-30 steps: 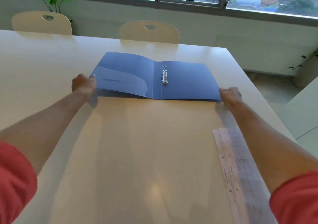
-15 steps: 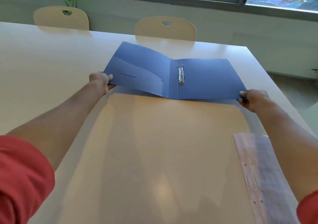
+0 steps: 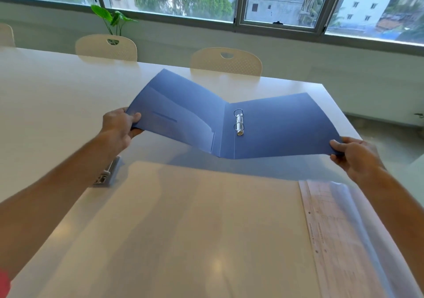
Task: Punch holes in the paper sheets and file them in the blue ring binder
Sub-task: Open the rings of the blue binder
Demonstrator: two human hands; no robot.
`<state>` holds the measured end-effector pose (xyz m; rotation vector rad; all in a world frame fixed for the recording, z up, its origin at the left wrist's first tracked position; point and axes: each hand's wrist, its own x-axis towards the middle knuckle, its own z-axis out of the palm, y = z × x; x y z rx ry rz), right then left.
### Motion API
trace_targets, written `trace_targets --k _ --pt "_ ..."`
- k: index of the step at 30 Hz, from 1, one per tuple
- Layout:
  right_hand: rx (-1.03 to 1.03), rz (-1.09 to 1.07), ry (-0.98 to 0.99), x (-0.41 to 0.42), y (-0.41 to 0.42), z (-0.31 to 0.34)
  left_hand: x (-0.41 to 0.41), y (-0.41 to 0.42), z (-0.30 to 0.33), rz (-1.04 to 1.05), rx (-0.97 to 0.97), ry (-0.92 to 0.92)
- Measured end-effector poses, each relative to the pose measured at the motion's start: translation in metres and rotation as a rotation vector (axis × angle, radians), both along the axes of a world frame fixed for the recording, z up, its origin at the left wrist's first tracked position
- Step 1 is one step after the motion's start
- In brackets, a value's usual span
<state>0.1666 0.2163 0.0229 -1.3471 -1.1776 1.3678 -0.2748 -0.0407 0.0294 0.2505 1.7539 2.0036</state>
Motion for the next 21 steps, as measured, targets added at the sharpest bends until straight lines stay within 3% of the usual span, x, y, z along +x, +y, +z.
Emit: trace_targets --k 15,21 --pt "0.008 0.222 0.150 0.072 -0.228 0.003 0.063 -0.224 -0.011 -0.011 0.099 -0.048" --pt "-0.012 0.245 0.134 0.077 -0.257 -0.017 0.072 -0.255 -0.037 -0.035 0.081 -0.093"
